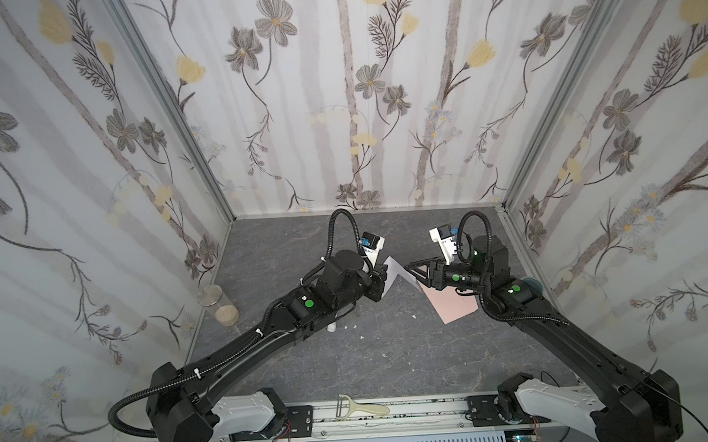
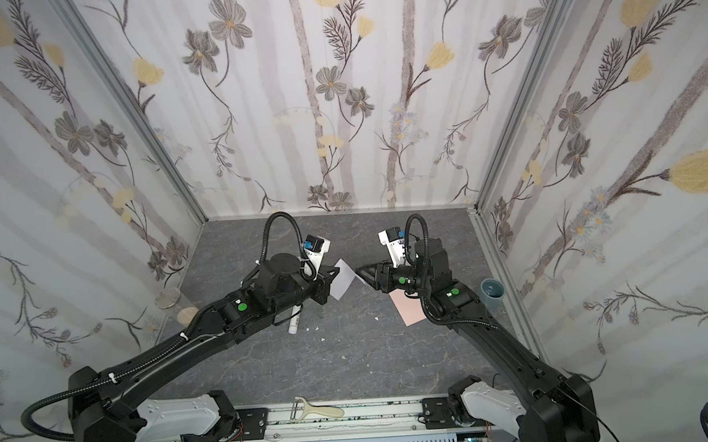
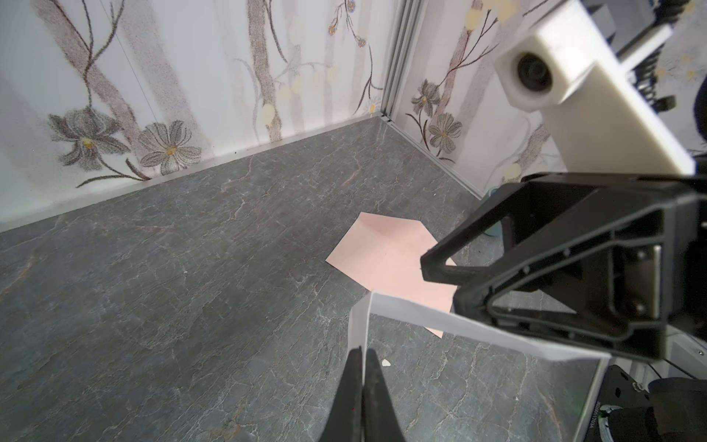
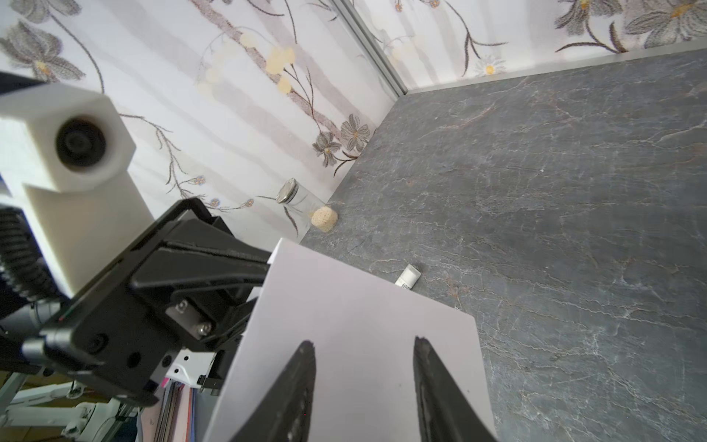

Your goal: Place the letter into the envelope and seal it

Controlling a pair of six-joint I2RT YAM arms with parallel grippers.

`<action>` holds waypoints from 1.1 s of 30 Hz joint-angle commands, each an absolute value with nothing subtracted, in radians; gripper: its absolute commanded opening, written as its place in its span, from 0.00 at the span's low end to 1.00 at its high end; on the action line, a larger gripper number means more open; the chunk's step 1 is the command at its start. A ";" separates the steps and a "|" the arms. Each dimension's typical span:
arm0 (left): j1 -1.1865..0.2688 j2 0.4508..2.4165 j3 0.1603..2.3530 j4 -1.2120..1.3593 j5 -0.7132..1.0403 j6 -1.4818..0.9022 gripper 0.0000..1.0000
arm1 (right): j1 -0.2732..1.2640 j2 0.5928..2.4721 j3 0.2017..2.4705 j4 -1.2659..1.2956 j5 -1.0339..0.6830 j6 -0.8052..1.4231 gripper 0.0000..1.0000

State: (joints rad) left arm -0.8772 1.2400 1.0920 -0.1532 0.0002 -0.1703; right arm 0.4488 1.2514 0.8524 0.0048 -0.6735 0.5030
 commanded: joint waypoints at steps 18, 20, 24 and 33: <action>-0.768 1.255 1.155 -0.137 0.576 -0.351 0.00 | 0.457 1.211 0.836 0.000 -0.789 0.288 0.70; -0.749 1.251 1.152 -0.136 0.626 -0.371 0.00 | 0.456 1.209 0.834 -0.001 -0.822 0.277 0.70; -0.716 1.239 1.154 -0.137 0.717 -0.401 0.00 | 0.456 1.206 0.831 0.009 -0.902 0.270 0.71; -0.690 1.229 1.163 -0.137 0.776 -0.429 0.00 | 0.457 1.200 0.803 0.108 -1.051 0.346 0.45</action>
State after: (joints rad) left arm -0.6937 1.2335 1.1496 -0.1551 0.7372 -0.4145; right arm 0.4561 1.2034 0.8093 0.0326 -0.9718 0.3153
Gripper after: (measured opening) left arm 0.065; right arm 0.488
